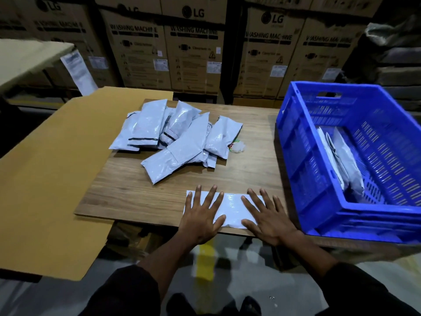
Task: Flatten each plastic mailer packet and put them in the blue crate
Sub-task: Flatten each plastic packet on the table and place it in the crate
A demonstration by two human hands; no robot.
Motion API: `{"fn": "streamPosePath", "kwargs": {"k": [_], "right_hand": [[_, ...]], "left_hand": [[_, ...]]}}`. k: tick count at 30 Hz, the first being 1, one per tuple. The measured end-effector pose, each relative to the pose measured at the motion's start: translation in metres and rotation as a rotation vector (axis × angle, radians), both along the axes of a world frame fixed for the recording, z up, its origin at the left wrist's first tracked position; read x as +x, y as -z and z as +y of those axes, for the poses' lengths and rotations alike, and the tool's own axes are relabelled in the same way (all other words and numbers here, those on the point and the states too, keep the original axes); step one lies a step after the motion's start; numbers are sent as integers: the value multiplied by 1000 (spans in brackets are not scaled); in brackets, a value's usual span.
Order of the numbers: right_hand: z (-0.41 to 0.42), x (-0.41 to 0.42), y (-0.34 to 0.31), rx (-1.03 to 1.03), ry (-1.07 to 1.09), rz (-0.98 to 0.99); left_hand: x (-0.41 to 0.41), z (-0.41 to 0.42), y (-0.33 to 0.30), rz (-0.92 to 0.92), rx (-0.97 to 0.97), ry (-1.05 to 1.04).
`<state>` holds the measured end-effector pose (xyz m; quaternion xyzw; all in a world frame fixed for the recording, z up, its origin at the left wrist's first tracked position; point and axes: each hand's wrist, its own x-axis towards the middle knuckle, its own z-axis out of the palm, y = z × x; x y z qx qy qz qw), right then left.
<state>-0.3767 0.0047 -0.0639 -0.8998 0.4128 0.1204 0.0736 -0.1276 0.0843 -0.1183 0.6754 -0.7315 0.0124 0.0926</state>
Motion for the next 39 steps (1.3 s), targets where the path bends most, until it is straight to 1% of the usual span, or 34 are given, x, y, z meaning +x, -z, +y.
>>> {"fn": "streamPosePath", "kwargs": {"k": [3, 5, 6, 7, 9, 10, 11, 13, 16, 18, 20, 23, 26, 28, 32, 36, 39], "right_hand": [[3, 1, -10, 39, 41, 21], [8, 15, -15, -4, 51, -13], [12, 26, -18, -74, 28, -55], [16, 38, -19, -123, 6, -97], [21, 63, -15, -126, -24, -167], [23, 74, -13, -67, -31, -177], [25, 83, -6, -53, -38, -189], [28, 88, 4, -49, -42, -152], [34, 86, 14, -80, -32, -90], [36, 86, 16, -101, -9, -94], [39, 87, 14, -119, 14, -111], [39, 88, 15, -111, 79, -134], [37, 84, 17, -77, 156, -140], [35, 80, 17, -56, 147, -128], [31, 65, 17, -103, 99, -124], [29, 44, 16, -95, 130, -94], [26, 24, 12, -82, 176, -77]], "left_hand": [[2, -2, -2, 35, -22, 2], [3, -5, -9, 78, -74, -18], [1, -8, -13, 128, -116, -20], [-3, -11, -17, 219, -164, -17], [-15, -14, -22, 446, -246, -39], [-21, -13, -23, 524, -251, -59], [-25, -13, -23, 575, -244, -70], [-29, -9, -20, 627, -222, -62], [-28, -6, -12, 618, -213, -61], [-26, -7, -6, 592, -213, -78], [-24, -7, 0, 515, -233, -57], [-19, -3, 5, 349, -300, 2], [-17, 0, 1, 273, -320, -23], [-16, 4, -1, 239, -271, -46], [-4, 9, -3, 141, -185, -77], [0, 10, -5, 105, -88, -81], [10, 13, -7, 76, 47, -110]]}}
